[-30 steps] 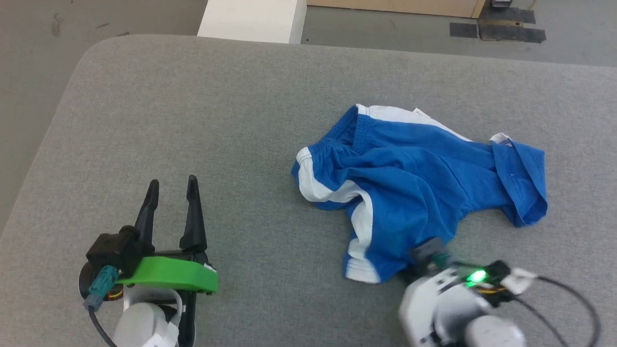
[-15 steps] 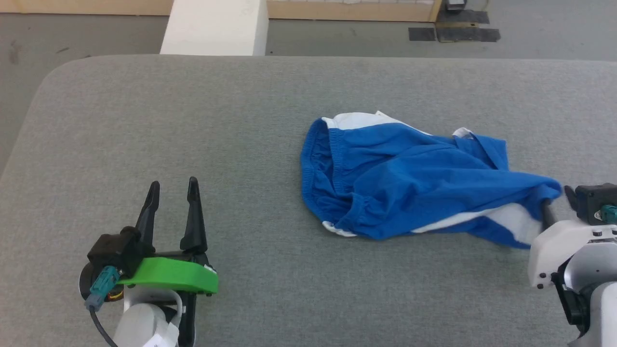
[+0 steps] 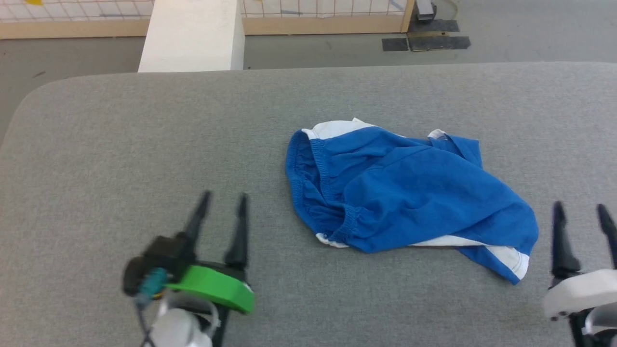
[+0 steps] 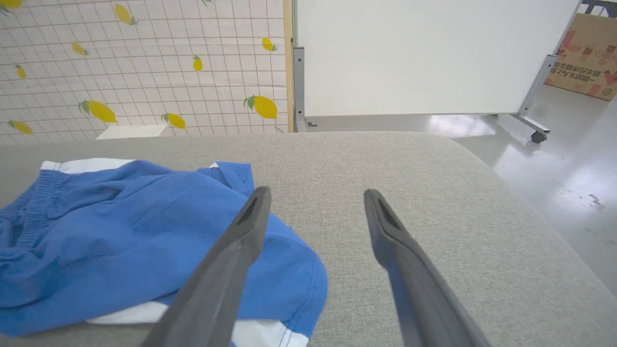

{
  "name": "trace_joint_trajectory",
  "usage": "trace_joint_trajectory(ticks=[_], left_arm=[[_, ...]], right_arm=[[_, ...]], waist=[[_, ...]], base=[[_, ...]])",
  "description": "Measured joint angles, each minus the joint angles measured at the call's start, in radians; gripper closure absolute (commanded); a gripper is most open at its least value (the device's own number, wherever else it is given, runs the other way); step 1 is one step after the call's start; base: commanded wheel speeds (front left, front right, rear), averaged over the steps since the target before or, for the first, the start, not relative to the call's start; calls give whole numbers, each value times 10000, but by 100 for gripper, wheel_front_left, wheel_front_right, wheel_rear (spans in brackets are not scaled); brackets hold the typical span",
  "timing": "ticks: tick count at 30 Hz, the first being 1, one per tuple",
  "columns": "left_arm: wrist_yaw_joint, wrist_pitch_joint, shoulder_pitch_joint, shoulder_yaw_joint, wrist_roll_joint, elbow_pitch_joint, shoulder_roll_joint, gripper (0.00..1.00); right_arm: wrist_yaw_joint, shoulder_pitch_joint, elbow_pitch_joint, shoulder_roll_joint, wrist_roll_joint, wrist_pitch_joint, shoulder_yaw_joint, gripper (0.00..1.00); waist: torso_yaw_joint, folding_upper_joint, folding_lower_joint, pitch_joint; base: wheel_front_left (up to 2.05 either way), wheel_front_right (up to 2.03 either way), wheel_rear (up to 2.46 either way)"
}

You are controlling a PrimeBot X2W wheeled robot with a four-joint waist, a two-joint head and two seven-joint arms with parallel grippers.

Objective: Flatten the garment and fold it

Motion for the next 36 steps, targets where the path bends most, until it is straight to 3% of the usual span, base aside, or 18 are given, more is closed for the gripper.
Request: trace_joint_trajectory(ticks=[4, 11, 22, 26, 27, 29, 36], left_arm=[[-115, 40, -48, -1104, 33, 481, 255, 0], [-146, 882, -751, -3572, -150, 1055, 1239, 0], [-157, 2456, -2501, -5756, -1016, 2268, 2226, 0], [-157, 2477, -2811, -5994, -1304, 2403, 2368, 0], [-157, 2477, -2858, -6036, -1360, 2428, 2372, 39], [-157, 2477, -2946, -6149, -1442, 2491, 2383, 100], [-146, 2462, -2991, -6215, -2130, 2736, 2364, 100]], right_arm=[[0, 263, 17, 4, 151, -443, 708, 0], [0, 343, 424, 12, 295, -662, 1183, 0], [0, 8, 911, 12, 637, -928, 1910, 0], [0, -45, 1034, 12, 723, -1030, 1929, 0], [0, -52, 1074, 12, 731, -1043, 1929, 0], [0, -74, 1141, 12, 734, -1064, 1933, 0], [0, -88, 1338, 10, 834, -913, 1925, 0]], waist=[[-163, 0, 0, -36], [-389, 0, 0, 1], [-806, -1, 0, 287], [-941, -1, 0, 434], [-963, -1, 0, 459], [-1007, -1, 0, 510], [-946, -1, 0, 466]], base=[[0, 0, 0], [0, 0, 0], [0, 0, 0], [0, 0, 0], [0, 0, 0], [0, 0, 0], [0, 0, 0]])
